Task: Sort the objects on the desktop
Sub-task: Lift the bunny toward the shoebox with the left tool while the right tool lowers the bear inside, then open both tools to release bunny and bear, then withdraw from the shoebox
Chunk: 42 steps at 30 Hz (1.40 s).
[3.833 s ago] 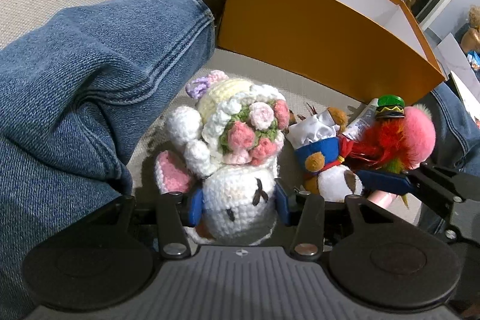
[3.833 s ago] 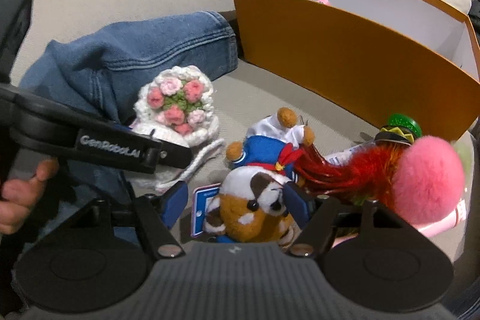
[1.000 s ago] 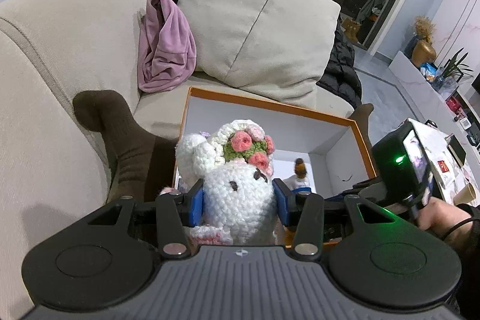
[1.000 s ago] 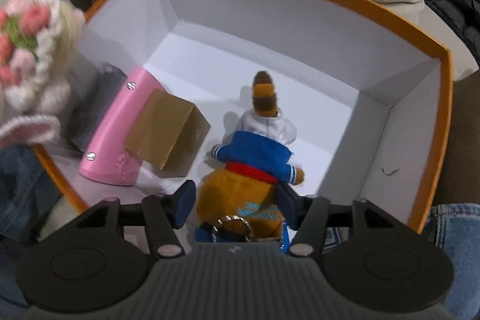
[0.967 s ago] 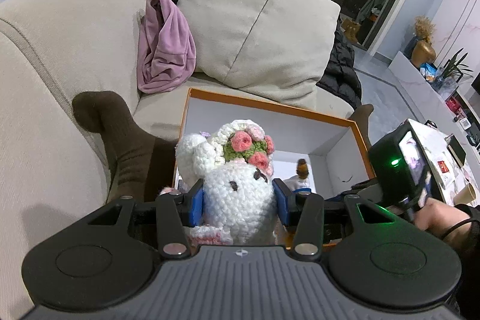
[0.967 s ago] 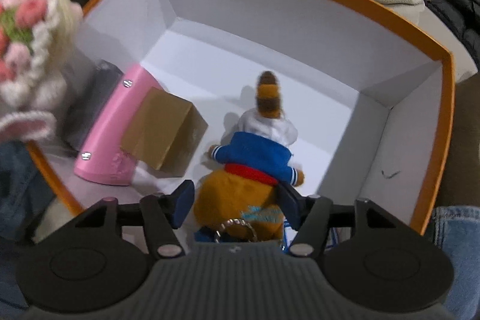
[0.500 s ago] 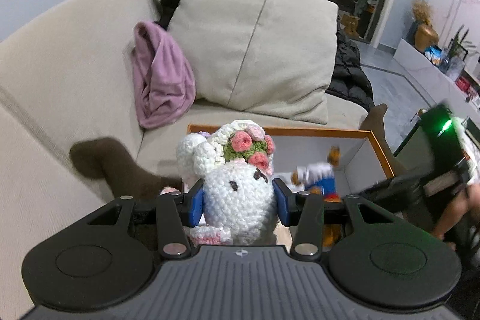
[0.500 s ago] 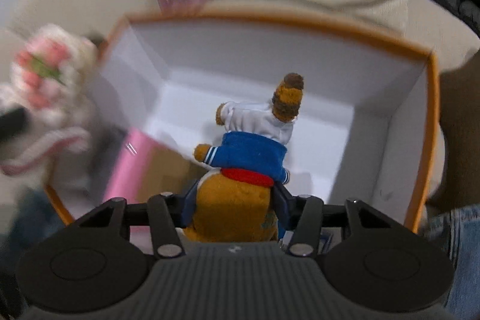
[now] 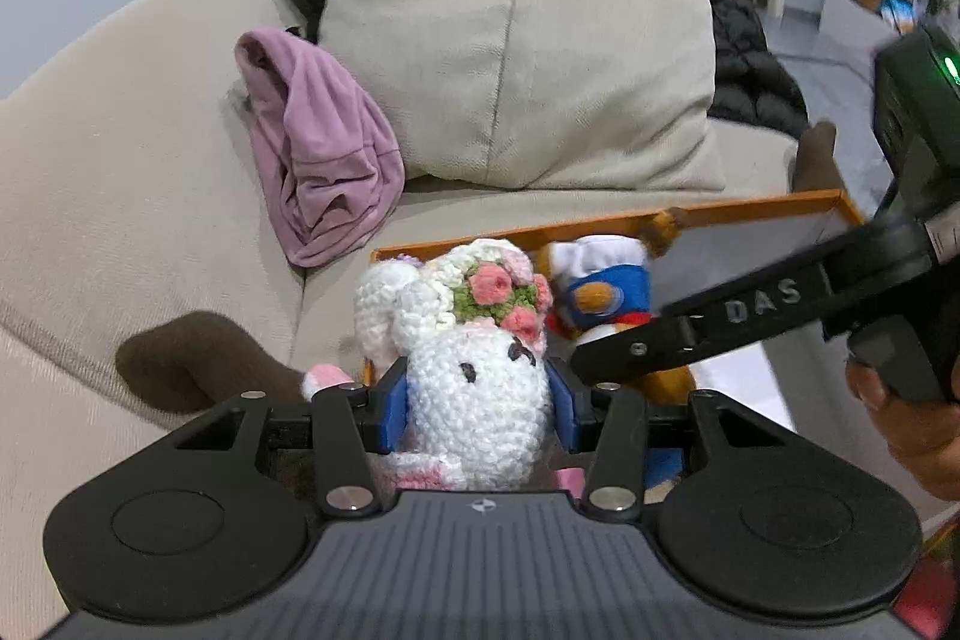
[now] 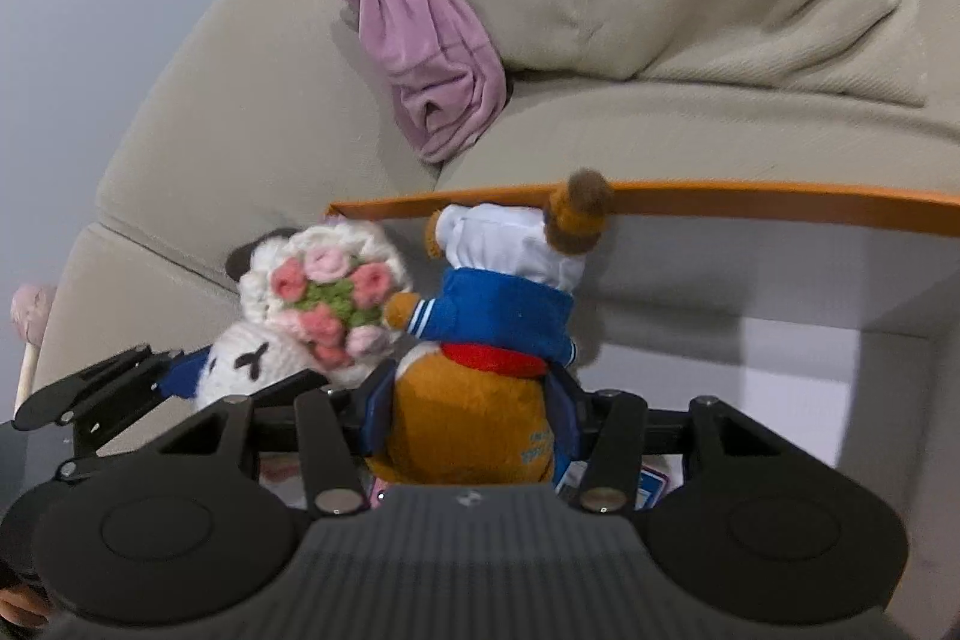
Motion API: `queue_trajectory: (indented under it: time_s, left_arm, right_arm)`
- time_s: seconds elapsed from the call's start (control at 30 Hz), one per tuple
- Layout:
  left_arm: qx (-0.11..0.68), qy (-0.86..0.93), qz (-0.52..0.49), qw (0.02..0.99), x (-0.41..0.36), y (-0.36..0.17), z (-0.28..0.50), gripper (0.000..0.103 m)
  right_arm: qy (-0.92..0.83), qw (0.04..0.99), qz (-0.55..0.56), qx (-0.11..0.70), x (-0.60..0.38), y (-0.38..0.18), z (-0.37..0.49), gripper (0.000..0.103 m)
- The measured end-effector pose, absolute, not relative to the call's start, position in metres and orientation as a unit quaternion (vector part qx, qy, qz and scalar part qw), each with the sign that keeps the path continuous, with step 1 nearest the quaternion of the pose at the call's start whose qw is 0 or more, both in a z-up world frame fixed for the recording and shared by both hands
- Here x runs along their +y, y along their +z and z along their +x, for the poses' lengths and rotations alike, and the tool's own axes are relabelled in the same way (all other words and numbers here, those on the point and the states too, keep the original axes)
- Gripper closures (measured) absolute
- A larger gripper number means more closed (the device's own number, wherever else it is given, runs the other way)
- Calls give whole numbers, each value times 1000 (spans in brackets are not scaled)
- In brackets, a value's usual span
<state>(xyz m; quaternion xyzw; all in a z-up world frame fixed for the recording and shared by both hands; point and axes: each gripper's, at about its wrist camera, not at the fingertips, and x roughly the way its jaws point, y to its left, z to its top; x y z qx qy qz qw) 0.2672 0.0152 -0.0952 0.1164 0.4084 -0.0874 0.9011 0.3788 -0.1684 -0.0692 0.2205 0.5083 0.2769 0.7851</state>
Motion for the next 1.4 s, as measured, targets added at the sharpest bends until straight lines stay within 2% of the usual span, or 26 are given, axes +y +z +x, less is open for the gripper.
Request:
queue_trajectory:
  time_s: [0.17, 0.73, 1.0, 1.1, 1.17, 1.23, 1.37, 1.4]
  left_arm:
    - [411, -84, 163, 893, 4, -112, 270, 50]
    - [444, -85, 160, 877, 5, -135, 281, 50]
    - [424, -104, 114, 892, 18, -119, 273, 46]
    - [408, -113, 95, 901, 24, -105, 266, 46]
    - [402, -112, 80, 905, 29, -95, 262, 47]
    - [405, -116, 70, 904, 34, -88, 261, 60]
    - [426, -121, 77, 893, 33, -93, 263, 71]
    - [435, -120, 84, 889, 30, -96, 264, 74]
  right_arm:
    - [283, 772, 222, 524, -162, -77, 388, 49]
    - [255, 754, 243, 554, -153, -108, 405, 47]
    - [258, 783, 222, 521, -159, -88, 396, 36]
    - [262, 790, 220, 509, -165, -75, 389, 37]
    - [262, 800, 201, 501, -166, -66, 383, 42]
    - [261, 804, 177, 503, -165, -60, 376, 47]
    - [267, 798, 153, 517, -160, -61, 369, 50]
    - [267, 798, 146, 520, -159, -63, 367, 53]
